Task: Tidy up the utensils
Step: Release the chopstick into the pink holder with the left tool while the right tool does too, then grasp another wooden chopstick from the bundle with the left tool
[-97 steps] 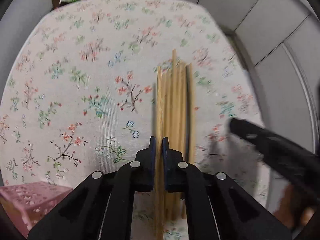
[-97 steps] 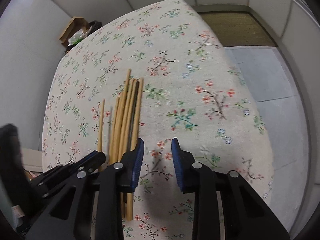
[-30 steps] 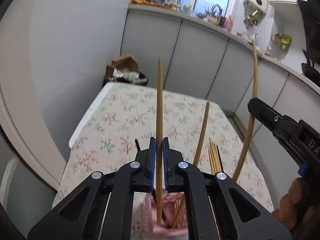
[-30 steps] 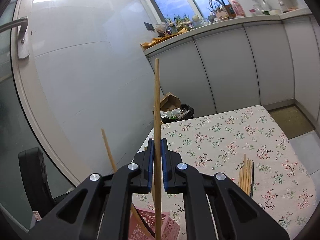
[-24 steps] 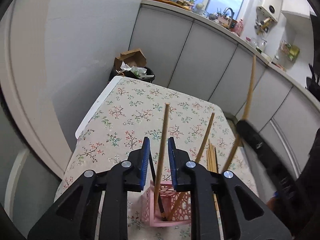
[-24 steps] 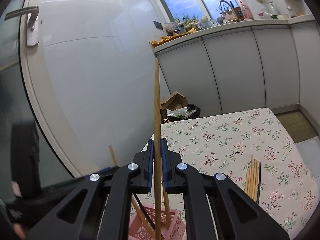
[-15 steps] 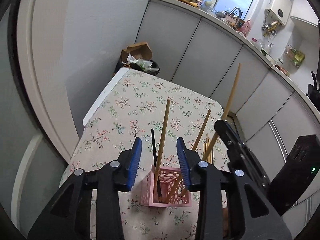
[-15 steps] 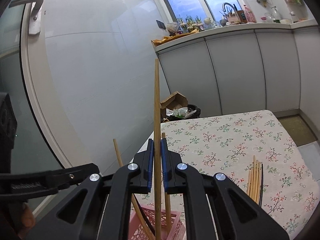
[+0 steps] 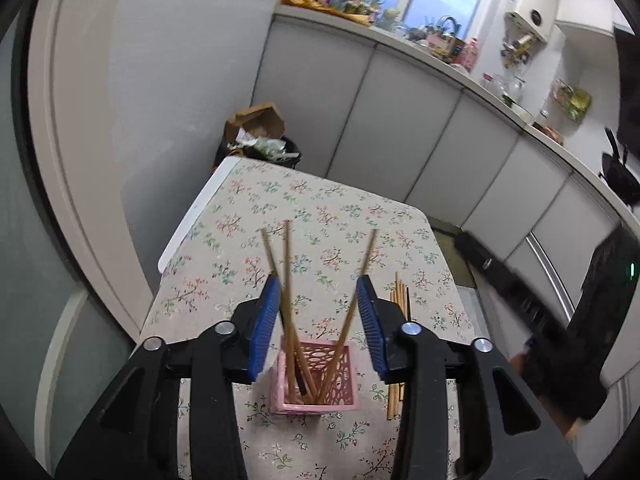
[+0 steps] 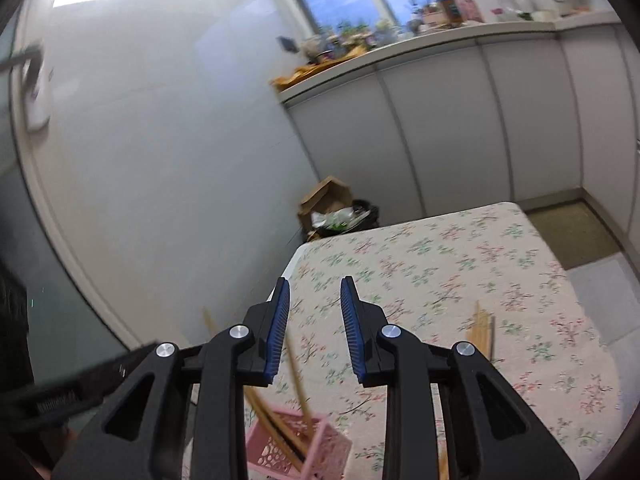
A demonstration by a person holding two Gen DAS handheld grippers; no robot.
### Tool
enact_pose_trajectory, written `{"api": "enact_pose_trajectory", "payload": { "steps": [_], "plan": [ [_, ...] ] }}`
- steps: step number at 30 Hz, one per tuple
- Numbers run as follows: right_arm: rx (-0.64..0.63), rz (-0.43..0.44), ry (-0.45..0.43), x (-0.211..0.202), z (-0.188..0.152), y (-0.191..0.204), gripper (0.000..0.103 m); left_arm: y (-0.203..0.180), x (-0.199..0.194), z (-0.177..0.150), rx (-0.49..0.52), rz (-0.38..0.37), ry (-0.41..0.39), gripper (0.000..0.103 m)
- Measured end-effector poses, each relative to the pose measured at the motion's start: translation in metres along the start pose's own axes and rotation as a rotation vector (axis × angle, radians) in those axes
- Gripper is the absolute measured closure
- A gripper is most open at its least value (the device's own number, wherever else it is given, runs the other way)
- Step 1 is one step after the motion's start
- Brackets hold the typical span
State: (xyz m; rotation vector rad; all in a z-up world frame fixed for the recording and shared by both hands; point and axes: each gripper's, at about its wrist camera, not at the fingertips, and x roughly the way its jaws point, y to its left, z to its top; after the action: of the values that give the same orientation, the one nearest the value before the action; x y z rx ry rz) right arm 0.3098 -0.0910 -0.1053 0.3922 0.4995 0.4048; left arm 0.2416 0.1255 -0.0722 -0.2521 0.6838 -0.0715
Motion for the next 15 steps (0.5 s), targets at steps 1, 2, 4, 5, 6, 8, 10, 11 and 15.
{"api": "enact_pose_trajectory", "payload": {
  "steps": [1,2,4,5,6,8,10,11,15],
  "plan": [
    [0.022,-0.020,0.001,-0.006,0.009,-0.012,0.075,-0.008,0.000,-0.002,0.018,-0.008,0.004,0.059],
    [0.031,-0.031,0.001,-0.007,0.016,-0.019,0.075,-0.014,0.001,-0.003,0.030,-0.020,0.011,0.059],
    [0.051,-0.092,0.016,-0.014,0.029,-0.043,0.075,-0.035,0.005,-0.010,0.068,-0.051,0.036,0.059],
    [0.056,-0.111,0.022,-0.016,0.033,-0.051,0.074,-0.046,0.008,-0.014,0.090,-0.062,0.050,0.059],
    [0.068,-0.143,0.033,-0.019,0.036,-0.064,0.074,-0.054,0.011,-0.017,0.107,-0.068,0.060,0.059],
    [0.098,-0.174,0.063,-0.022,0.041,-0.085,0.074,-0.077,0.023,-0.025,0.153,-0.087,0.099,0.059],
    [0.137,-0.204,0.112,-0.021,0.042,-0.108,0.074,-0.095,0.038,-0.035,0.181,-0.103,0.142,0.059],
    [0.143,-0.214,0.132,-0.020,0.041,-0.114,0.074,-0.104,0.047,-0.040,0.190,-0.110,0.171,0.059],
    [0.214,-0.262,0.247,-0.011,0.032,-0.151,0.074,-0.133,0.090,-0.059,0.230,-0.099,0.273,0.059]
  ]
}}
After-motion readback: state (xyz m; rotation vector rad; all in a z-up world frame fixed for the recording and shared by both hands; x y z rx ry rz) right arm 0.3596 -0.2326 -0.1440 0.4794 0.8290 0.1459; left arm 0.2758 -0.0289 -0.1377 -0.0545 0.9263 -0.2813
